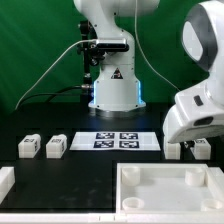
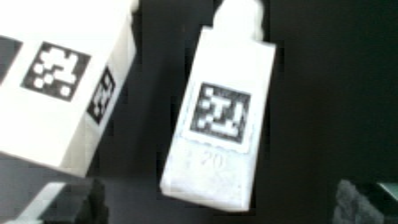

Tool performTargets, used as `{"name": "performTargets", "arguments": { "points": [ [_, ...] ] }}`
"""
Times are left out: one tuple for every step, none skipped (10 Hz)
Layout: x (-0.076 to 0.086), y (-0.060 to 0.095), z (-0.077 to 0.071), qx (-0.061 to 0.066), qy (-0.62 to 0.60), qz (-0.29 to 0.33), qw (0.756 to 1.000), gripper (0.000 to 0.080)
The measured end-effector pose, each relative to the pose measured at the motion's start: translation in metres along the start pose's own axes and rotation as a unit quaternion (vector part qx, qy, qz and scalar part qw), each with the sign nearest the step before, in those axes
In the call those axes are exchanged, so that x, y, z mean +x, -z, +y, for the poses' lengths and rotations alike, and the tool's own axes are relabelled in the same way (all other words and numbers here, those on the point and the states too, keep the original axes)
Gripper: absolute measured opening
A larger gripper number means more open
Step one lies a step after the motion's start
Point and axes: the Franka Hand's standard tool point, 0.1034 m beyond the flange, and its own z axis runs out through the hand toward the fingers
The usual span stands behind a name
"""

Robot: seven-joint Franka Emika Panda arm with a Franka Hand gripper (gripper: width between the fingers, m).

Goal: Assemble one leg

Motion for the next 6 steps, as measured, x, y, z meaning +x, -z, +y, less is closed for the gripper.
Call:
{"name": "performTargets", "arguments": {
  "points": [
    [0.006,0.001,-0.001,0.004,0.001,-0.023,1.000,0.0649],
    [0.008,0.000,-0.001,0.005,0.001,-0.022,1.000,0.0649],
    [0.008,0.000,-0.001,0.005,0.001,-0.022,1.000,0.0649],
    [0.007,-0.001,-0.001,0.005,0.001,-0.023,1.000,0.0649],
    [0.005,-0.007,-0.001,0.006,-0.021,-0.032,0.999,0.0649],
    [0.002,-0.015,-0.005,0.003,-0.038,-0.039,0.999,0.0649]
  ]
}}
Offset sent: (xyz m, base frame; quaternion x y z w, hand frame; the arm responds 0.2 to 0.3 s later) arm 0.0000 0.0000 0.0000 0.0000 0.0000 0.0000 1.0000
